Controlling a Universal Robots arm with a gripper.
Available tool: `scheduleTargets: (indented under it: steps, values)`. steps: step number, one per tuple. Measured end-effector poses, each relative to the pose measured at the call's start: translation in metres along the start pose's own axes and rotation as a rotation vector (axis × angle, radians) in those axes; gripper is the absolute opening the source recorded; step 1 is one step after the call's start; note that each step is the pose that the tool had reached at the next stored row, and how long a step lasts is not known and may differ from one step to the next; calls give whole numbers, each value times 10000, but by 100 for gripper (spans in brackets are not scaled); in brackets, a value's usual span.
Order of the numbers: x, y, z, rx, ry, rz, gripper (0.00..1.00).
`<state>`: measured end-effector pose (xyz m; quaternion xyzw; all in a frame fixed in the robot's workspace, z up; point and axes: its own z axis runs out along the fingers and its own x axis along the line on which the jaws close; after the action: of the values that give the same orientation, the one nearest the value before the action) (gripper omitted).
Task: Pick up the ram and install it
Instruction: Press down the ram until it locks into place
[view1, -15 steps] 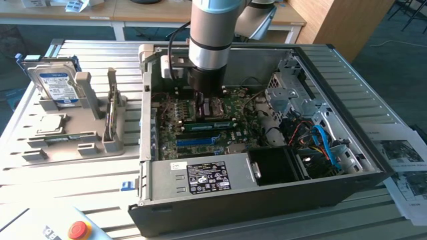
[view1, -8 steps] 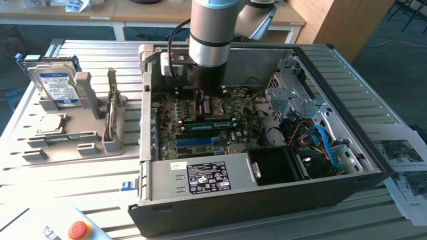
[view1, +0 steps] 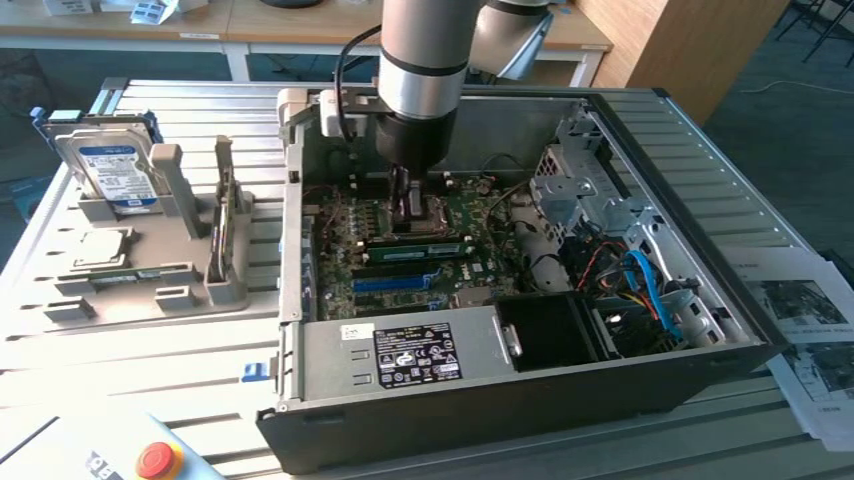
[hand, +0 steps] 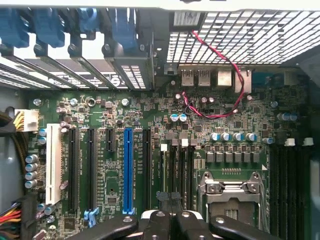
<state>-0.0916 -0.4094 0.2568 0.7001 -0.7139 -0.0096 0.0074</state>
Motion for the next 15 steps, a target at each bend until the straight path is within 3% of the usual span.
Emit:
scheduleTargets:
  steps: [8, 15]
  values:
    - [0, -42, -2, -27, 1, 1, 10]
    - [7, -174, -12, -204, 6, 1, 10]
